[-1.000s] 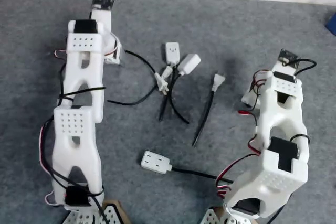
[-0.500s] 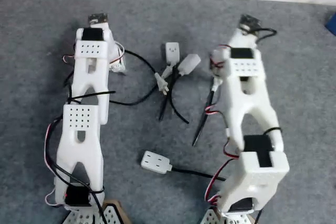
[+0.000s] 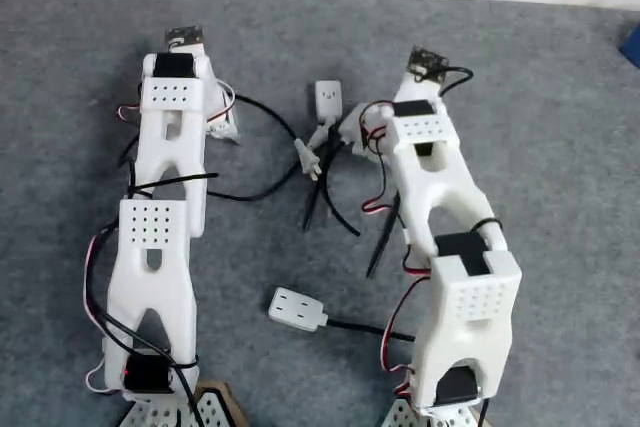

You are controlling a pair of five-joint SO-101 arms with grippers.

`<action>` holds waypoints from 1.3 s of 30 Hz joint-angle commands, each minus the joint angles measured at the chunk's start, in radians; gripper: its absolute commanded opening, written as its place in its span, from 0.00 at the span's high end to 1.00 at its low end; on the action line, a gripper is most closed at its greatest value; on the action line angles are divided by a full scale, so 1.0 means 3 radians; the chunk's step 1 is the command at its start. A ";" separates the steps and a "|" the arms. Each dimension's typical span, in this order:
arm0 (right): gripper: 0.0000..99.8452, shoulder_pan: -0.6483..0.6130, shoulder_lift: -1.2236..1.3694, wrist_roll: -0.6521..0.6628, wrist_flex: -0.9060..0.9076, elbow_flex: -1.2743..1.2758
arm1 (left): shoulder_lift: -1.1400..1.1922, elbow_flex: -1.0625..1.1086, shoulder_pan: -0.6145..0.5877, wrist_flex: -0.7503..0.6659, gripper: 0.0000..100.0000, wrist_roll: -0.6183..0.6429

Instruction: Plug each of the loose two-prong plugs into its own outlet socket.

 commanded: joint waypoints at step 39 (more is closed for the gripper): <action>0.83 0.0335 0.1215 0.0788 0.1077 -0.2079 | -0.0028 -0.0233 -0.0069 0.0123 0.76 0.0015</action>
